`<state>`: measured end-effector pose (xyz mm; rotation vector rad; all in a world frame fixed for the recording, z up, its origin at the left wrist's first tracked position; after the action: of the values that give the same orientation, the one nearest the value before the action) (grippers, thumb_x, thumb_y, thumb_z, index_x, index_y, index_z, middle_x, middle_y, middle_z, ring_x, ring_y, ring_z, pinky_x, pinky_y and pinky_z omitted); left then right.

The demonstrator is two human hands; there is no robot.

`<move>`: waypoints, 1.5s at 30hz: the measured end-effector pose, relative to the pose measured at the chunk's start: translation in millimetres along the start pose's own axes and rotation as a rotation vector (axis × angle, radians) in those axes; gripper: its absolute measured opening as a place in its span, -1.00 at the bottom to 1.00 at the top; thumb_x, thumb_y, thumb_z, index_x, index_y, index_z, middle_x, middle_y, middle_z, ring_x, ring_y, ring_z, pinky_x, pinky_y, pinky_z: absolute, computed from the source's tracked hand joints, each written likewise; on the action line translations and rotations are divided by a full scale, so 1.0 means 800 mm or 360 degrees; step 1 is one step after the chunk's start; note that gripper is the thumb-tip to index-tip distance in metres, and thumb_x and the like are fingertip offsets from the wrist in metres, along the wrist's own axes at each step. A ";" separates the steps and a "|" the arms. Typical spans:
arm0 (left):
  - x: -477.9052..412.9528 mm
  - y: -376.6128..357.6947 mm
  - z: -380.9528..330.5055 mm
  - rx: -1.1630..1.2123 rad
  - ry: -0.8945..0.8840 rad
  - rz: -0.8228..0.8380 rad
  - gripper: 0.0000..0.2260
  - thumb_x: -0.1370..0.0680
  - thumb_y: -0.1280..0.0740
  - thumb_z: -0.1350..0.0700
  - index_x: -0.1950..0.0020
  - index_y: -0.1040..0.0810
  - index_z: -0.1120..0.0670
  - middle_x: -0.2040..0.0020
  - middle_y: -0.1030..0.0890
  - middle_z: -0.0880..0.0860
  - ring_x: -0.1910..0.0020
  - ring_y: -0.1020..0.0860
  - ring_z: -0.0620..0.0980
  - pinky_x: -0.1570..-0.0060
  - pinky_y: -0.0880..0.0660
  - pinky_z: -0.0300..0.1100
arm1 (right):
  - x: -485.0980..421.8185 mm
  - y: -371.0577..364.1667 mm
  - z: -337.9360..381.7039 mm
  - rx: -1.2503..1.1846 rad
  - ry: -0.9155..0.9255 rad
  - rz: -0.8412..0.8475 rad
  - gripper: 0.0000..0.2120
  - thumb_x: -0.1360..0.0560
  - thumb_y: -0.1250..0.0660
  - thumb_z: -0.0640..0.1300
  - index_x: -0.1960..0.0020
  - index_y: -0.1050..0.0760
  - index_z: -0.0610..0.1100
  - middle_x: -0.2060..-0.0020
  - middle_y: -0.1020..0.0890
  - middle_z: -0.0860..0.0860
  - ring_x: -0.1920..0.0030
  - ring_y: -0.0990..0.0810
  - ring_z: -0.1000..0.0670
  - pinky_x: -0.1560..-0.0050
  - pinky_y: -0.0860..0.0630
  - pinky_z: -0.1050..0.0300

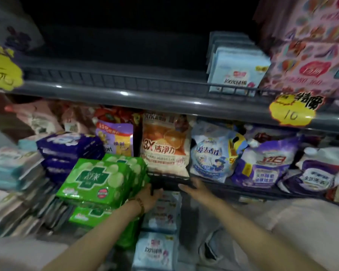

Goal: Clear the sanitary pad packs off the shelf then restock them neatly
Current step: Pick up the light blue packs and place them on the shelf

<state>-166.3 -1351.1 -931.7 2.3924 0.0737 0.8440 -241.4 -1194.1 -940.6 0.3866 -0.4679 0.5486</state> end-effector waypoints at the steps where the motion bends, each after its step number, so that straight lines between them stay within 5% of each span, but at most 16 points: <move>1: -0.006 -0.014 0.017 0.0016 0.0084 0.0030 -0.52 -0.65 -0.11 -0.03 -0.48 -0.18 0.19 -0.46 -0.30 0.12 -0.40 -0.33 0.04 -0.23 -0.27 -0.30 | -0.003 -0.015 -0.029 -0.0100 -0.0168 0.0060 -0.66 -0.52 -0.37 0.00 -0.20 -0.34 -0.07 -0.12 -0.47 0.01 -0.26 -0.44 -0.04 -0.15 -0.35 0.15; 5: -0.024 -0.067 0.074 0.0269 0.0392 0.0110 -0.49 -0.63 -0.11 -0.09 -0.46 -0.26 0.22 -0.36 -0.43 0.16 -0.24 -0.48 0.05 -0.17 -0.42 -0.28 | -0.010 -0.062 -0.120 -0.0308 -0.0617 0.0178 -0.38 -0.47 -0.36 0.17 -0.44 -0.26 -0.01 -0.39 -0.36 0.05 -0.37 -0.35 -0.08 -0.23 -0.34 0.00; 9: -0.042 -0.099 0.131 0.0436 0.0635 0.0041 -0.37 -0.59 -0.13 -0.20 -0.51 -0.19 0.18 -0.40 -0.39 0.15 -0.33 -0.42 0.11 -0.31 -0.37 -0.12 | -0.002 -0.100 -0.153 -0.0512 -0.0796 0.0276 -0.74 -0.53 -0.32 0.08 -0.05 -0.52 -0.10 -0.02 -0.59 -0.03 0.05 -0.59 0.01 0.20 -0.51 0.22; 11: -0.040 -0.106 0.136 0.0639 0.0705 0.0031 -0.18 -0.45 -0.21 -0.37 -0.49 -0.23 0.19 -0.37 -0.43 0.16 -0.29 -0.45 0.12 -0.32 -0.38 -0.07 | 0.002 -0.120 -0.156 -0.0632 -0.0788 0.0340 -0.69 -0.47 -0.38 0.12 -0.02 -0.59 -0.12 0.04 -0.68 -0.06 0.02 -0.64 -0.09 0.01 -0.59 0.08; 13: -0.044 -0.109 0.145 0.0669 0.0759 0.0041 -0.13 -0.43 -0.16 -0.42 -0.51 -0.20 0.18 -0.44 -0.33 0.14 -0.38 -0.36 0.13 -0.36 -0.29 -0.11 | -0.006 -0.131 -0.172 -0.0711 -0.0766 0.0364 -0.44 -0.29 -0.49 0.24 -0.13 -0.60 -0.12 -0.02 -0.69 -0.09 -0.17 -0.60 -0.17 -0.32 -0.43 -0.14; 16: -0.051 -0.110 0.152 0.0674 0.0798 0.0030 -0.15 -0.42 -0.07 -0.48 -0.47 -0.30 0.14 -0.45 -0.33 0.12 -0.39 -0.35 0.11 -0.38 -0.27 -0.12 | -0.019 -0.136 -0.196 -0.0859 -0.0744 0.0356 -0.35 -0.25 -0.50 0.24 -0.22 -0.56 -0.08 -0.09 -0.67 -0.08 -0.18 -0.61 -0.11 -0.34 -0.41 -0.14; 19: -0.049 -0.114 0.143 0.0679 0.0776 0.0063 -0.31 -0.50 -0.09 -0.37 -0.34 -0.45 0.15 -0.32 -0.48 0.12 -0.27 -0.46 0.10 -0.25 -0.32 -0.23 | -0.013 -0.131 -0.184 -0.1080 -0.0747 0.0352 -0.40 -0.28 -0.51 0.14 -0.24 -0.56 -0.11 -0.11 -0.66 -0.13 -0.18 -0.61 -0.12 -0.36 -0.39 -0.14; 24: -0.090 -0.141 0.188 0.0471 0.0734 0.0122 0.14 0.01 -0.03 -0.71 -0.31 -0.51 0.01 -0.23 -0.57 0.08 -0.15 -0.55 0.07 -0.22 -0.45 -0.07 | -0.019 -0.126 -0.192 -0.1185 -0.0766 0.0369 -0.52 -0.30 -0.50 0.04 -0.16 -0.60 -0.15 -0.09 -0.66 -0.17 -0.13 -0.62 -0.14 -0.34 -0.39 -0.16; 27: -0.099 -0.138 0.175 0.0312 0.0632 0.0185 0.06 -0.03 -0.04 -0.71 -0.22 -0.59 -0.01 -0.11 -0.64 0.09 -0.03 -0.61 0.07 -0.16 -0.52 0.02 | -0.023 -0.125 -0.201 -0.1198 -0.0807 0.0354 -0.41 -0.23 -0.53 0.06 -0.19 -0.59 -0.17 -0.13 -0.64 -0.20 -0.21 -0.57 -0.20 -0.35 -0.37 -0.20; 31: -0.083 -0.127 0.132 0.0174 0.0539 0.0263 0.00 -0.03 0.02 -0.71 -0.05 -0.63 -0.01 0.00 -0.66 0.05 0.00 -0.62 0.08 -0.14 -0.53 0.01 | -0.020 -0.117 -0.203 -0.1299 -0.0817 0.0334 -0.54 -0.34 -0.44 -0.03 -0.18 -0.58 -0.24 -0.11 -0.63 -0.25 -0.17 -0.58 -0.24 -0.28 -0.44 -0.18; 35: -0.066 -0.144 0.099 0.0337 0.0471 0.0394 -0.03 -0.08 -0.09 -0.67 -0.26 -0.54 -0.10 -0.22 -0.58 0.00 -0.16 -0.54 0.03 -0.27 -0.44 -0.02 | -0.009 -0.093 -0.194 -0.1287 -0.0802 0.0290 -0.63 -0.41 -0.38 -0.07 -0.14 -0.57 -0.24 -0.11 -0.63 -0.25 -0.13 -0.59 -0.22 -0.25 -0.47 -0.15; 39: -0.046 -0.146 0.056 0.0471 0.0425 0.0418 -0.26 -0.33 -0.15 -0.51 -0.28 -0.50 -0.03 -0.29 -0.54 0.07 -0.21 -0.51 0.06 -0.29 -0.40 -0.09 | 0.010 -0.065 -0.179 -0.1247 -0.0757 0.0241 -0.77 -0.47 -0.37 -0.06 -0.01 -0.62 -0.20 0.10 -0.70 -0.18 0.20 -0.68 -0.09 0.20 -0.60 0.08; 43: -0.044 -0.150 0.040 0.0460 0.0381 0.0430 0.04 -0.05 -0.09 -0.68 -0.27 -0.54 -0.02 -0.22 -0.58 0.08 -0.15 -0.55 0.08 -0.28 -0.43 -0.01 | 0.029 -0.036 -0.152 -0.1254 -0.0655 0.0184 -0.67 -0.35 -0.44 -0.02 -0.03 -0.63 -0.20 0.07 -0.70 -0.19 0.21 -0.69 -0.11 0.22 -0.61 0.08; 45: -0.037 -0.143 0.015 0.0511 0.0291 0.0427 -0.04 -0.13 -0.10 -0.65 -0.24 -0.55 -0.01 -0.19 -0.60 0.07 -0.12 -0.57 0.07 -0.26 -0.45 0.00 | 0.042 -0.019 -0.131 -0.1279 -0.0584 0.0145 -0.74 -0.42 -0.39 -0.05 -0.01 -0.62 -0.20 0.15 -0.71 -0.18 0.27 -0.69 -0.09 0.25 -0.62 0.09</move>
<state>-167.0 -1270.3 -1018.5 2.6546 -0.0448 1.2577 -174.0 -1143.5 -1012.8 -0.3151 -1.0116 0.3362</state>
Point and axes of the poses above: each hand's wrist, its own x-axis away from the middle knuckle, its own y-axis out of the back of the hand, z = x × y, the point moved 10 cm from there along -x, towards the middle knuckle
